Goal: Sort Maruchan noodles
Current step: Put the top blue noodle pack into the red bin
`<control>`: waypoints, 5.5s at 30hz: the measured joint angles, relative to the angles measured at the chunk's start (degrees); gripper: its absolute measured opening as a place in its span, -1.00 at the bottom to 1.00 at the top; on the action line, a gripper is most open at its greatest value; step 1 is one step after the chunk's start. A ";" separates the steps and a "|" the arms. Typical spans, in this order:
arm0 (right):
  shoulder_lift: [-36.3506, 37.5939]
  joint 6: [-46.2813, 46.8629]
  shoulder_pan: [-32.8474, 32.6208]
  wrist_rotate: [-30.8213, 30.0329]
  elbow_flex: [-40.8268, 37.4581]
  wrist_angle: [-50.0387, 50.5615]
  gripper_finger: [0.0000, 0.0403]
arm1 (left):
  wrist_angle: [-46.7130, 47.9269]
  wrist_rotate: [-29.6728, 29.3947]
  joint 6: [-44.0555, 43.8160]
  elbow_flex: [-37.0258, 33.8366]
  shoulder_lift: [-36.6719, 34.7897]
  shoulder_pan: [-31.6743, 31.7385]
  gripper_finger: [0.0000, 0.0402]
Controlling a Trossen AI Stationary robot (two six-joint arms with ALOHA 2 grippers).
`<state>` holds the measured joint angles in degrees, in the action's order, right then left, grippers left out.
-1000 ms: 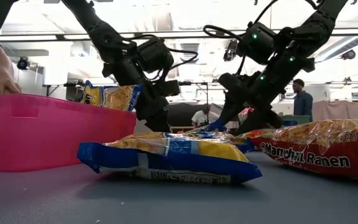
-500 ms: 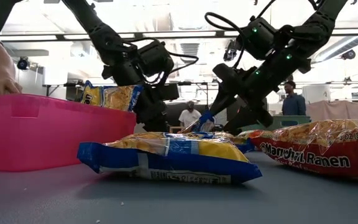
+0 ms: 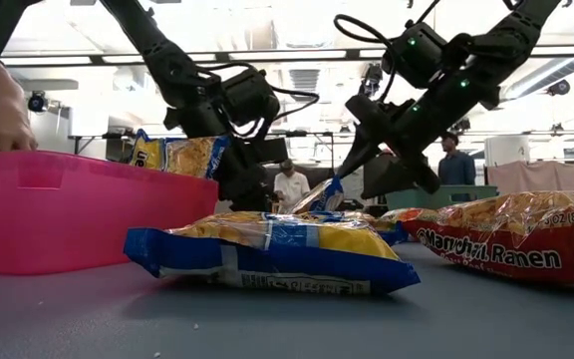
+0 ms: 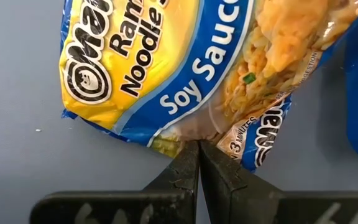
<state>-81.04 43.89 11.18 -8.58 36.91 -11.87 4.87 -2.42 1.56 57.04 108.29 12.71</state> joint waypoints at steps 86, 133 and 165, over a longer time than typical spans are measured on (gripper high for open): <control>8.11 -48.54 -7.56 5.84 -9.78 -34.06 -0.47 | -42.25 15.67 0.24 -16.11 -18.96 -1.93 0.18; 28.05 -46.90 -5.92 5.27 -9.03 -24.29 0.24 | -11.14 18.45 -2.44 -2.40 -35.29 -10.54 -0.67; 27.41 -47.98 -5.51 5.49 -9.05 -24.02 0.22 | 84.82 10.46 -3.68 36.11 -7.10 -21.79 -0.67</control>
<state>-53.63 -4.08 5.67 -3.09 27.86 -35.89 89.69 8.04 -2.12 93.15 101.19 -9.08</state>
